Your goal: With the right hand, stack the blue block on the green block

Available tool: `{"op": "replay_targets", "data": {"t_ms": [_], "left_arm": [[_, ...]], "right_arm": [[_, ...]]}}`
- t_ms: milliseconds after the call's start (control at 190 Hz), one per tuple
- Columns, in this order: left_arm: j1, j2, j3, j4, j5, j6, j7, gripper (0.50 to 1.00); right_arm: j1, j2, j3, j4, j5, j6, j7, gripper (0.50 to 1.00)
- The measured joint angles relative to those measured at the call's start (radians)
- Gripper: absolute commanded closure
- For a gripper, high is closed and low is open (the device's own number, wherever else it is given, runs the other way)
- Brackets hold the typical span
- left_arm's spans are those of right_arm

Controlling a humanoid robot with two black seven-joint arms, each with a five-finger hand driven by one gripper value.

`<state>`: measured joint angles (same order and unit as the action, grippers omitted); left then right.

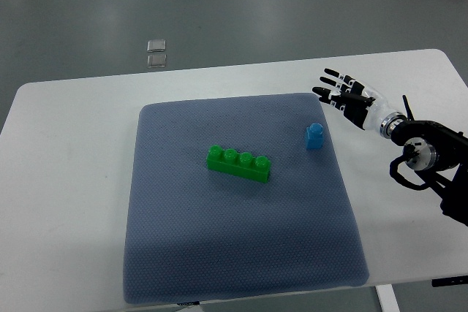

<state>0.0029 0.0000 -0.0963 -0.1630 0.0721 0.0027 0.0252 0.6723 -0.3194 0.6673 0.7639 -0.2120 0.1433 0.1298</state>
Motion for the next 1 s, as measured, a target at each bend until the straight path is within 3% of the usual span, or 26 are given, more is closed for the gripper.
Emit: {"op": "replay_targets", "data": {"t_ms": [1000], "left_arm": [[0.003,0.0,0.0,0.0,0.0,0.003,-0.004,0.5]], "right_arm": [[0.015,-0.022,0.003,-0.001,-0.003,0.012,0.021,0.587]]}}
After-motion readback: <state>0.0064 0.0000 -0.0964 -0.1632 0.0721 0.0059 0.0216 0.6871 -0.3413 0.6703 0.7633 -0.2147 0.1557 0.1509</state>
